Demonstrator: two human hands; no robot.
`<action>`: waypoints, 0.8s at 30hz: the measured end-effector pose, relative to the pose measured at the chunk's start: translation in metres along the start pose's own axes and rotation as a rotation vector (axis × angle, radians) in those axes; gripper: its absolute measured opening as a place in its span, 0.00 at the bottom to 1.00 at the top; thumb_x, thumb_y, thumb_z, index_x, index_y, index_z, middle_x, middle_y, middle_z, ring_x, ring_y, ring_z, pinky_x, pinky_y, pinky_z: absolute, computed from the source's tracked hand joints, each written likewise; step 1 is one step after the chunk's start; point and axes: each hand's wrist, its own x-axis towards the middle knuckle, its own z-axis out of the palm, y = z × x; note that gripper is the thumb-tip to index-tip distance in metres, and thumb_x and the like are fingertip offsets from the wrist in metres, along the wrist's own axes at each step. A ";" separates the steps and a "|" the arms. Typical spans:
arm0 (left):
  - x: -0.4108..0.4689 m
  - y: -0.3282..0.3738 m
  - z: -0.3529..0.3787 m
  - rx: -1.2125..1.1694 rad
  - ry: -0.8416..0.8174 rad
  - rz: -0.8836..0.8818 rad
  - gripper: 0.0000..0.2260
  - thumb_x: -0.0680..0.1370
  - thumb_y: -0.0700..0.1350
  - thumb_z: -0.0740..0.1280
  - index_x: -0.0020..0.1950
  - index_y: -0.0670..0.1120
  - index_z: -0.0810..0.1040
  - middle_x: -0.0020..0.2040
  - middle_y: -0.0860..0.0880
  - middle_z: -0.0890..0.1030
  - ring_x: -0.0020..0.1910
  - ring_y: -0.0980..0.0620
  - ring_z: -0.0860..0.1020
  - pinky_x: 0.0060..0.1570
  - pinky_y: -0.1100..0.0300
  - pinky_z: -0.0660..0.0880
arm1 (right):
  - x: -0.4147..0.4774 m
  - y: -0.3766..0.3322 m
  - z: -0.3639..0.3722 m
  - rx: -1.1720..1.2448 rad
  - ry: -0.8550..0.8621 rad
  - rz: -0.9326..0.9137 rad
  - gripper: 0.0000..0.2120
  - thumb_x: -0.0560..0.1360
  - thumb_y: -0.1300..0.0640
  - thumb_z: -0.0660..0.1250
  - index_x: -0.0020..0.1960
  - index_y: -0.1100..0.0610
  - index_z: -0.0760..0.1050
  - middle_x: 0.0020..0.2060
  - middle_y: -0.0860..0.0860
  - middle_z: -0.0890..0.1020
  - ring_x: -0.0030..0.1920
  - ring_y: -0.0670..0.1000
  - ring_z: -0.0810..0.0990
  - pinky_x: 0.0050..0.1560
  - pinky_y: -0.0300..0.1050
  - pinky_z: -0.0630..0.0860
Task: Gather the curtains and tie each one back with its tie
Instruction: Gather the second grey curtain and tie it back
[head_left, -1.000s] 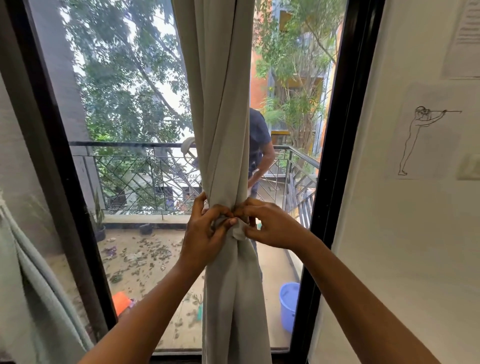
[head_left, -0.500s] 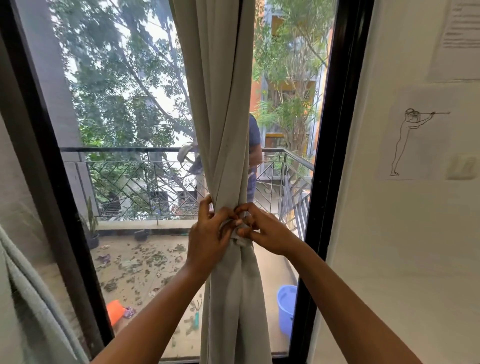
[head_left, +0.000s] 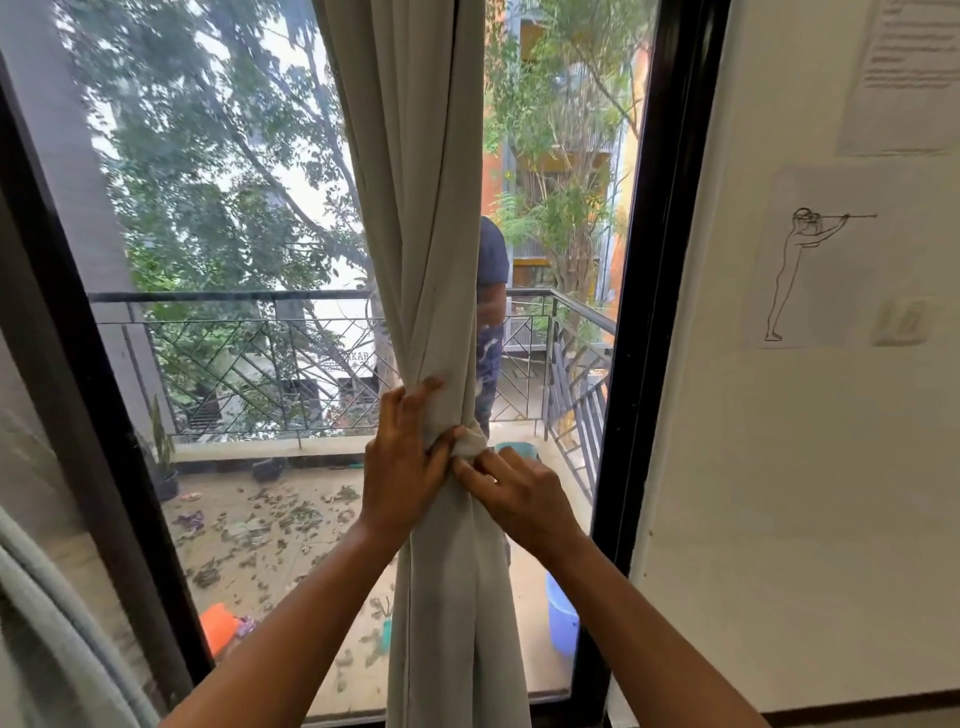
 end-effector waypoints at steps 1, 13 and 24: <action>0.000 -0.002 0.000 -0.046 0.001 -0.049 0.34 0.72 0.47 0.74 0.72 0.60 0.60 0.64 0.50 0.71 0.47 0.51 0.79 0.42 0.56 0.79 | 0.002 0.003 0.000 -0.005 -0.006 -0.019 0.14 0.81 0.59 0.51 0.57 0.54 0.75 0.40 0.52 0.80 0.32 0.51 0.74 0.27 0.41 0.70; -0.007 -0.020 0.004 -0.302 -0.198 -0.207 0.53 0.65 0.56 0.79 0.77 0.64 0.44 0.65 0.70 0.68 0.60 0.67 0.74 0.51 0.73 0.73 | 0.006 -0.004 0.008 0.008 0.049 0.293 0.09 0.77 0.54 0.64 0.41 0.56 0.78 0.26 0.49 0.73 0.24 0.49 0.71 0.24 0.43 0.66; 0.019 -0.030 0.012 -0.374 -0.395 -0.478 0.32 0.57 0.60 0.79 0.55 0.43 0.83 0.49 0.48 0.85 0.49 0.52 0.84 0.50 0.57 0.80 | -0.008 -0.007 0.007 0.107 0.117 0.340 0.05 0.74 0.57 0.70 0.40 0.57 0.78 0.25 0.50 0.73 0.23 0.50 0.71 0.23 0.43 0.67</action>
